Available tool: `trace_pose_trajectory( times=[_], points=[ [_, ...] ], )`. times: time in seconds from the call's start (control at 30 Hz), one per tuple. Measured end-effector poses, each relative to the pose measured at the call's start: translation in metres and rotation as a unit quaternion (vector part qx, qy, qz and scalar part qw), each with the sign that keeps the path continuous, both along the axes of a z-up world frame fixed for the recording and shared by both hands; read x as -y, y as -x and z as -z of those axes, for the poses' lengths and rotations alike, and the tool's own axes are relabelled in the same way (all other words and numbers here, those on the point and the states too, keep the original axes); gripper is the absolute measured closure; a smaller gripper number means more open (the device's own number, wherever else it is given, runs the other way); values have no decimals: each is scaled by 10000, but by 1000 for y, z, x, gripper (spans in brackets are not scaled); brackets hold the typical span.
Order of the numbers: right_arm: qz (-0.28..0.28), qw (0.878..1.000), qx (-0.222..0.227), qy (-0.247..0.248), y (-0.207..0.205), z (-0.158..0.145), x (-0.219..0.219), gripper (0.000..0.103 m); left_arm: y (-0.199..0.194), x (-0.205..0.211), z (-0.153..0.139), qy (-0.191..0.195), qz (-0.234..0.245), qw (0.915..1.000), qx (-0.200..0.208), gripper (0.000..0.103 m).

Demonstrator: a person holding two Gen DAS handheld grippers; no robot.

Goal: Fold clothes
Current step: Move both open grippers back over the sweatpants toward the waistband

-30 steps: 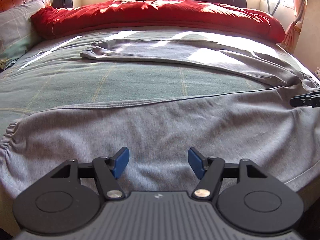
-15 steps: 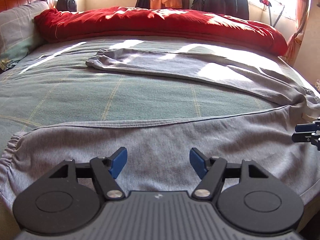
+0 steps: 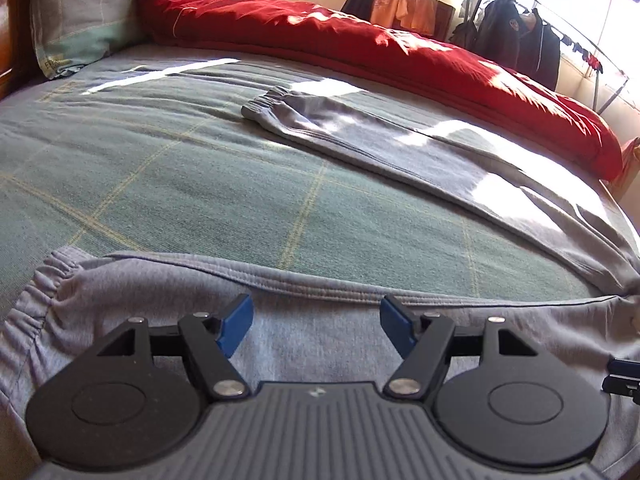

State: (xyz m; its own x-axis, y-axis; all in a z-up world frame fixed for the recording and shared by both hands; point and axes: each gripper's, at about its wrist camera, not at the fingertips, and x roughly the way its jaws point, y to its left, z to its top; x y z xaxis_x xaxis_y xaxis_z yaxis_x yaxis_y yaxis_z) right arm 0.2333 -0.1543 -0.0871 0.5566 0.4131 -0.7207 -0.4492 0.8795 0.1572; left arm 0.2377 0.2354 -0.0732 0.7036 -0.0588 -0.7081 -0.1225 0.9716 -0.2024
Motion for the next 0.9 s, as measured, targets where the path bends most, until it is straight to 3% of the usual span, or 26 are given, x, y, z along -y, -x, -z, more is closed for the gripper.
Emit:
trace_pose_trajectory(
  times=[0.07, 0.17, 0.23, 0.37, 0.53, 0.67, 0.77, 0.9],
  points=[
    [27, 10000, -7, -23, 1, 1, 0, 57, 5, -1, 3, -45, 67, 10000, 23, 31],
    [33, 10000, -1, -2, 2, 1, -2, 55, -4, -10, 17, -800, -381, 9959, -152, 31],
    [42, 10000, 15, 44, 2, 0, -4, 55, -13, -25, 25, -957, -626, 9933, -179, 29],
    [64, 9999, 51, 86, 5, -6, -5, 55, -19, -35, 15, -746, -746, 9942, -228, 32],
    [-212, 9994, 243, 87, 1, -23, -22, 55, 14, 1, -3, -570, 74, 9983, -26, 31],
    [-546, 9983, 215, 49, -18, -27, -56, 55, 46, 38, -1, -535, 804, 9953, 60, 28],
    [-523, 9986, 44, 67, -42, -15, -79, 56, 55, 51, 16, -629, 932, 9935, -204, 28],
    [-262, 9994, -203, 99, -72, 11, -98, 58, 71, 53, 21, -736, 854, 9936, -70, 27]
  ],
)
